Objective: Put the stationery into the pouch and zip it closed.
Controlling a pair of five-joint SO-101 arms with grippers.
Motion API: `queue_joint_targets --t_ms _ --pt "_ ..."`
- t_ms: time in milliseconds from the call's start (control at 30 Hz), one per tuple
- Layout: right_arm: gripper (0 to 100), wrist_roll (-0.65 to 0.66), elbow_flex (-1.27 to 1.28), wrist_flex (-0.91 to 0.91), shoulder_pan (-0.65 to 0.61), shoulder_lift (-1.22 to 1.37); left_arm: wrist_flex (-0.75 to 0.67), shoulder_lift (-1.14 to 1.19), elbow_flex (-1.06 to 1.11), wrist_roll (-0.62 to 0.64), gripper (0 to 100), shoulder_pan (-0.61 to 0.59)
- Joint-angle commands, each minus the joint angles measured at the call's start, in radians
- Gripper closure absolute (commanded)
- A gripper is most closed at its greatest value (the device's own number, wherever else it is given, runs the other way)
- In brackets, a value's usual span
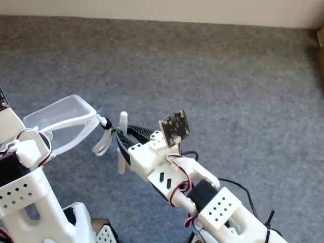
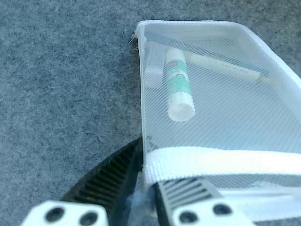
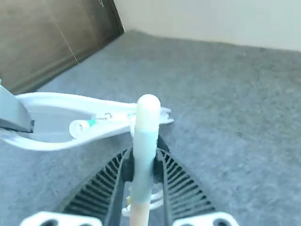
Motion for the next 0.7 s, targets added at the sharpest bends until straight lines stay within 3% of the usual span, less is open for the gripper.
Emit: queue_joint_targets --t_ms 0,400,667 --pt "99.5 -0.009 0.025 -0.093 -0.028 -0.082 -0.015 0.010 0.002 -0.006 99 -0.010" --pt "99.5 -0.003 0.211 -0.305 -0.067 -0.377 -0.015 0.010 0.002 -0.006 99 -0.010" --pt "99.5 -0.002 0.271 -0.321 -0.104 -0.582 -0.015 0.010 0.002 -0.006 99 -0.010"
